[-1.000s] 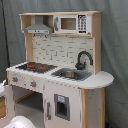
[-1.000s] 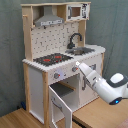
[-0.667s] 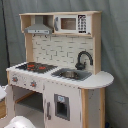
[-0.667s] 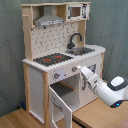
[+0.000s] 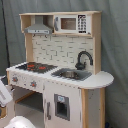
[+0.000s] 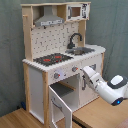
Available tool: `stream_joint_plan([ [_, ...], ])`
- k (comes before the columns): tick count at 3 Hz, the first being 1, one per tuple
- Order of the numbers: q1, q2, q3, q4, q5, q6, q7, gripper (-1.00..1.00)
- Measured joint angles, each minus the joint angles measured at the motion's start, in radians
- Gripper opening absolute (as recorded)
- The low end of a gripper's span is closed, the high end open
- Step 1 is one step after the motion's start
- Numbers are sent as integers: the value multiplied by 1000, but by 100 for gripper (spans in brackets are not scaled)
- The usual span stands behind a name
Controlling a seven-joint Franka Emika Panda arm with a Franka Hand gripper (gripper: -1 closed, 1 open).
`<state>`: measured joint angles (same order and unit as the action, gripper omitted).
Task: Play with the kitchen
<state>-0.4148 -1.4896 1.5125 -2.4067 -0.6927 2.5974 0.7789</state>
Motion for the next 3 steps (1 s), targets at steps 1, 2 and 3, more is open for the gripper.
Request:
stream_joint_plan([
  [1,0,2,-1,-56,0,59,60,100],
  [2,0,2,-13,-125,0,127,103,100],
  [3,-2,2,-36,-182,0,201,134,100],
])
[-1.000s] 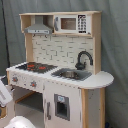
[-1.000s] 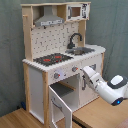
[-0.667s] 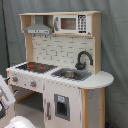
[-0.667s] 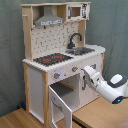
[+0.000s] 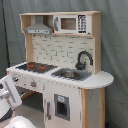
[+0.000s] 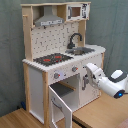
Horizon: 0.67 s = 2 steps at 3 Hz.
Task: Play with the kitchen
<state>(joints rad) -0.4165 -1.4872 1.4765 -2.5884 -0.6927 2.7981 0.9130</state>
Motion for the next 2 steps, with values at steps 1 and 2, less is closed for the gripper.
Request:
stream_joint_plan([
  [1,-28,0,-7,-45,0,83,53,100],
  [2,-86,0,-7,-55,0,157,91,100],
])
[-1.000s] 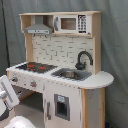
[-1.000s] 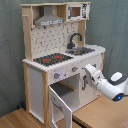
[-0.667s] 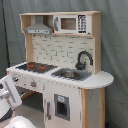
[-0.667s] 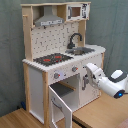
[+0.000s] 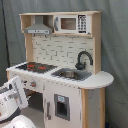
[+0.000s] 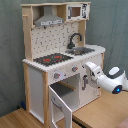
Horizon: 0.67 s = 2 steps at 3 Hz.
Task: Play with the kitchen
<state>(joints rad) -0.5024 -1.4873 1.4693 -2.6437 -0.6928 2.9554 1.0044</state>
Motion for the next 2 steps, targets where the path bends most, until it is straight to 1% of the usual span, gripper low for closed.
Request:
stream_joint_plan([
  [1,-76,-1,-17,6,0,78,14,100],
  [2,-149,-1,-47,24,0,156,12,100],
])
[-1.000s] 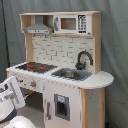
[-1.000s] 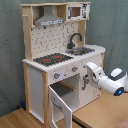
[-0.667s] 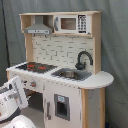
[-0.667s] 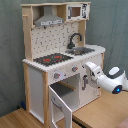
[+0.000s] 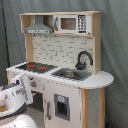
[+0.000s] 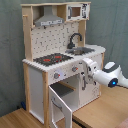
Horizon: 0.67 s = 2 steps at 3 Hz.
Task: Play with the kitchen
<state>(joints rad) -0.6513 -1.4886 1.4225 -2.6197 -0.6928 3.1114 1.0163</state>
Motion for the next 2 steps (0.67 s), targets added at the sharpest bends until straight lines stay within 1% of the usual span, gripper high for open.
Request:
stream_joint_plan([
  [1,-70,0,-12,42,0,74,0,100],
  [2,-116,0,-8,76,0,160,-1,100],
])
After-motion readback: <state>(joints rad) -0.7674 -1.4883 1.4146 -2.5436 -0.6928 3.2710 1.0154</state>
